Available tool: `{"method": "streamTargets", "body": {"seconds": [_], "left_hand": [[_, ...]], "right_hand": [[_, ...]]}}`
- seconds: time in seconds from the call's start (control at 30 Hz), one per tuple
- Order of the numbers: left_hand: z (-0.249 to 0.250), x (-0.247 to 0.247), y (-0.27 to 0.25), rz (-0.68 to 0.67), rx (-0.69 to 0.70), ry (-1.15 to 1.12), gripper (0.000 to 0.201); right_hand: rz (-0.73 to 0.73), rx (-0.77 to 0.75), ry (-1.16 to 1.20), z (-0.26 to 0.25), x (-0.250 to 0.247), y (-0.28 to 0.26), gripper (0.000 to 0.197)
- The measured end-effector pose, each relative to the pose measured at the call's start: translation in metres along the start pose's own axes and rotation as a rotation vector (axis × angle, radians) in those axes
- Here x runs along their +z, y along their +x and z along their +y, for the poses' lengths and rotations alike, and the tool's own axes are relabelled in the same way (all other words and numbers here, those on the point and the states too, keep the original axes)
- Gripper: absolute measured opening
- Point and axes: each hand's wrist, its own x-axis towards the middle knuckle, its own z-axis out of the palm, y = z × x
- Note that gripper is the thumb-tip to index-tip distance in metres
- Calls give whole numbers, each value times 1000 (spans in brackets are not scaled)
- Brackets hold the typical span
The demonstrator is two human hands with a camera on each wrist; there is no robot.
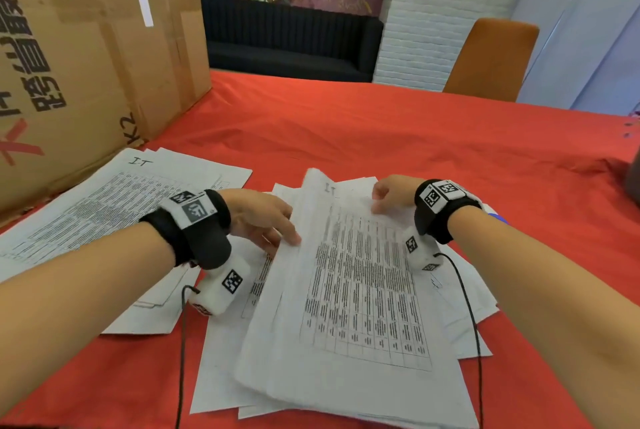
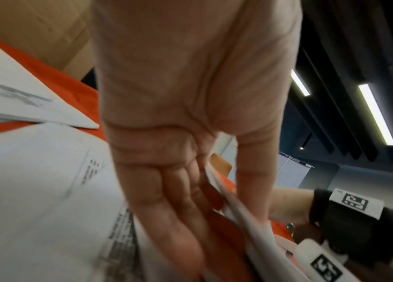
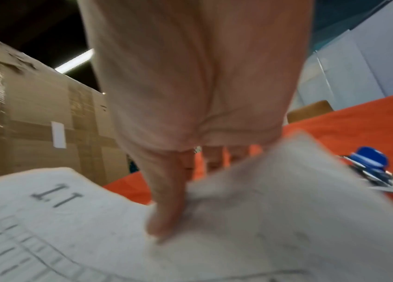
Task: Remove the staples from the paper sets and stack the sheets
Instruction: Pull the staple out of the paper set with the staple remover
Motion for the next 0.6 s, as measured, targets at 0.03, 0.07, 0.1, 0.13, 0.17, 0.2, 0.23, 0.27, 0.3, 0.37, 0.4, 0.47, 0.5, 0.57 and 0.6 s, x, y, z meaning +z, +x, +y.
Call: {"method": "streamTargets", "body": {"seconds": [0.03,0.07,0.1,0.13,0.17,0.2,0.23,0.27,0.3,0.37,0.4,0.47,0.5,0.57,0.6], "left_hand": [[-1,-3,-1,22,30,-54,32],[-3,-7,-1,63,77,-143,31],[-5,-10,0,89,125,-262,27],[-7,-15,1,108,150,-396,21],[-11,-18,3,134,148,-496,14],[-14,-19,4,154,131,-532,12],[-18,-19,5,177,101,-522,17],[-21,-18,5,185,79,-490,24],[-25,-18,6,186,63,-455,30],[-34,-15,7,171,27,-452,35],[-38,-15,8,160,18,-477,36],[-43,-14,11,131,3,-539,33],[-44,-14,10,129,-7,-555,30],[-46,-14,12,148,-42,-554,22],[-46,-14,12,155,-54,-547,19]], "right_hand": [[19,-52,68,-3,-3,0,16],[-8,-115,158,-8,-6,-1,18],[-64,-175,255,-16,-9,-2,18],[-123,-235,340,-24,-14,-5,16],[-159,-269,399,-30,-20,-8,12],[-155,-272,439,-30,-26,-6,9],[-101,-240,449,-26,-32,-4,12],[-7,-176,410,-18,-38,1,18],[92,-67,280,-7,-46,4,26],[123,192,-62,25,-55,7,36],[36,303,-147,40,-54,4,39],[-121,434,-146,66,-42,5,53],[-150,452,-141,75,-34,7,65],[-139,427,-161,95,-15,22,89],[-137,411,-159,94,-9,25,90]]}}
